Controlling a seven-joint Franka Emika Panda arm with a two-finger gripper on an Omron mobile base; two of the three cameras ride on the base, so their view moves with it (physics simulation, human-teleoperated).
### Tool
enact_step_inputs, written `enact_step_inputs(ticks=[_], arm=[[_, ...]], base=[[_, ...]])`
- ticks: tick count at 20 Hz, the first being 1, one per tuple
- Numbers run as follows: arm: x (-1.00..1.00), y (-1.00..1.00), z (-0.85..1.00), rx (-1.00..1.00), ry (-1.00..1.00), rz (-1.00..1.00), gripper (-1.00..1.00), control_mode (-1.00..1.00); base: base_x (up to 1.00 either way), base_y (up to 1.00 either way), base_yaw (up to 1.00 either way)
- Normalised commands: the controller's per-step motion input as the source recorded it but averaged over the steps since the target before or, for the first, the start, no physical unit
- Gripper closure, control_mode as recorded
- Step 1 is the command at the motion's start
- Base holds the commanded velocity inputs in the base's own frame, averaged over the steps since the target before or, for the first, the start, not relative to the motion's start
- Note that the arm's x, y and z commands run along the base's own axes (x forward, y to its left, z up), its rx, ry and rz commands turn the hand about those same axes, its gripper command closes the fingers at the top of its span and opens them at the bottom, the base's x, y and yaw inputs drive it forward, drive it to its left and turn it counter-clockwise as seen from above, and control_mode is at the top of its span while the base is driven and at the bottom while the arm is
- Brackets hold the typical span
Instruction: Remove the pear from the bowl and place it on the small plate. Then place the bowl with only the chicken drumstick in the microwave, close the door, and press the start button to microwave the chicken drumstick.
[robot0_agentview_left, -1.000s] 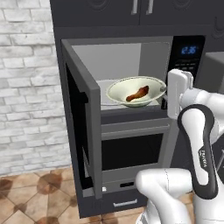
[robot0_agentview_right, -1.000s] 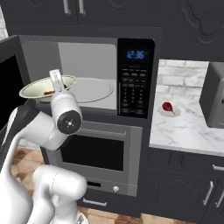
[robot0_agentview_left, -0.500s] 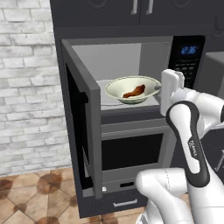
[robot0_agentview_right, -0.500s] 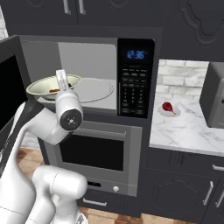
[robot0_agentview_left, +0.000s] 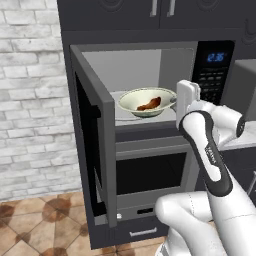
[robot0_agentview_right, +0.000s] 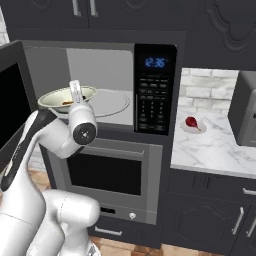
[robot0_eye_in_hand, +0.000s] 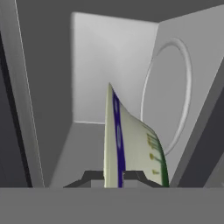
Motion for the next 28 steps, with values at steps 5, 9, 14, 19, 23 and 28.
enact_step_inputs(ticks=[5, 9, 14, 19, 23, 28], arm=[[0.41, 0.04, -0.12, 0.0, 0.03, -0.01, 1.0, -1.0], [0.36, 0.0, -0.26, 0.0, 0.08, 0.0, 1.0, -1.0], [0.31, 0.0, -0.27, 0.0, 0.05, 0.0, 1.0, -1.0], [0.35, 0.0, -0.37, 0.0, 0.0, 0.0, 1.0, -1.0], [0.43, 0.0, -0.36, 0.0, 0.0, 0.0, 1.0, -1.0], [0.48, 0.0, -0.29, 0.0, -0.01, 0.0, 1.0, -1.0]], base=[[0.0, 0.0, 0.0], [0.0, 0.0, 0.0], [0.0, 0.0, 0.0], [0.0, 0.0, 0.0], [0.0, 0.0, 0.0], [0.0, 0.0, 0.0]])
